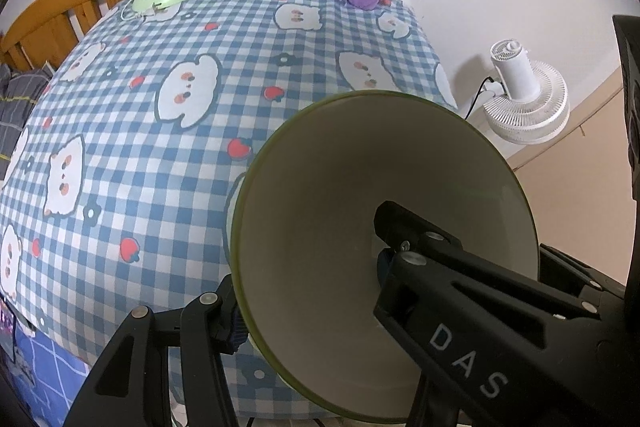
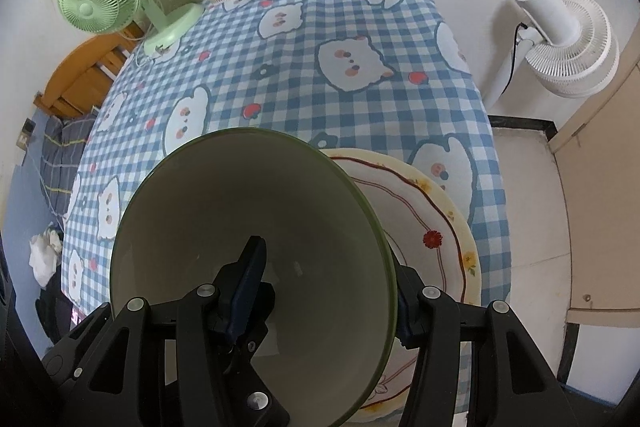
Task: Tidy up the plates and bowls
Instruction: 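Tilt the bowl and lower it over the nested bowls on the plates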
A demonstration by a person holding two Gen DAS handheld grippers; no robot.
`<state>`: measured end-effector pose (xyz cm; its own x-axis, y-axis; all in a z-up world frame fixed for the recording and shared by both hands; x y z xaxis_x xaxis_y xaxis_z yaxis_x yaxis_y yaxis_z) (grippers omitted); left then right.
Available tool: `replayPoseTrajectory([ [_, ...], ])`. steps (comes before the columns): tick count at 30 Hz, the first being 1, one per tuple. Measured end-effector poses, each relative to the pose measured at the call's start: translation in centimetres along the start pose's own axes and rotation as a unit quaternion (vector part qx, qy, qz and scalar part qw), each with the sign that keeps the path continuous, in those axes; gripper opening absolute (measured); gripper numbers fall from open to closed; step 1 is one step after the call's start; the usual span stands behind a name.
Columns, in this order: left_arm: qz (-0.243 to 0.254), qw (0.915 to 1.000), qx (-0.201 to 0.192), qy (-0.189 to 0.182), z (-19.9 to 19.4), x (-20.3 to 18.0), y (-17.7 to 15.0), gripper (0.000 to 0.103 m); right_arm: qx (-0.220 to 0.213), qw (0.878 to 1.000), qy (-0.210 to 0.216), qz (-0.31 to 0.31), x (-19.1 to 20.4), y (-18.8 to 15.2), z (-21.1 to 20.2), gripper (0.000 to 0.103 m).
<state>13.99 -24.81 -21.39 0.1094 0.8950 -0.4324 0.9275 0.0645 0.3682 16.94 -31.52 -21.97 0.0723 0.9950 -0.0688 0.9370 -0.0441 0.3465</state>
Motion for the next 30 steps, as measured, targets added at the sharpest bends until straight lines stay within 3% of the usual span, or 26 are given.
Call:
replayPoseTrajectory([
  [26, 0.015, 0.9998, -0.009, 0.014, 0.5, -0.5, -0.9, 0.057, -0.003, 1.0, 0.006, -0.015, -0.6, -1.0, 0.3, 0.058],
  [30, 0.012, 0.9999, -0.005, 0.01, 0.3, -0.6, -0.9, 0.061, -0.008, 1.0, 0.0, -0.023, -0.7, -1.0, -0.5, 0.058],
])
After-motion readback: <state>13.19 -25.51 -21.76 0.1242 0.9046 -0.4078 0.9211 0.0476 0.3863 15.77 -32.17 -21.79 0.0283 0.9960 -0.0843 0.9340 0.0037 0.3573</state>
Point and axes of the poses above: each gripper's, at about its wrist camera, not at the fingertips, and z roughly the way its jaws point, x to its left, y to its top, the point moved 10 cm from there along z, roughly the way its jaws point, and after that the axes turned 15 degrees about -y, right-handed, at the moved point
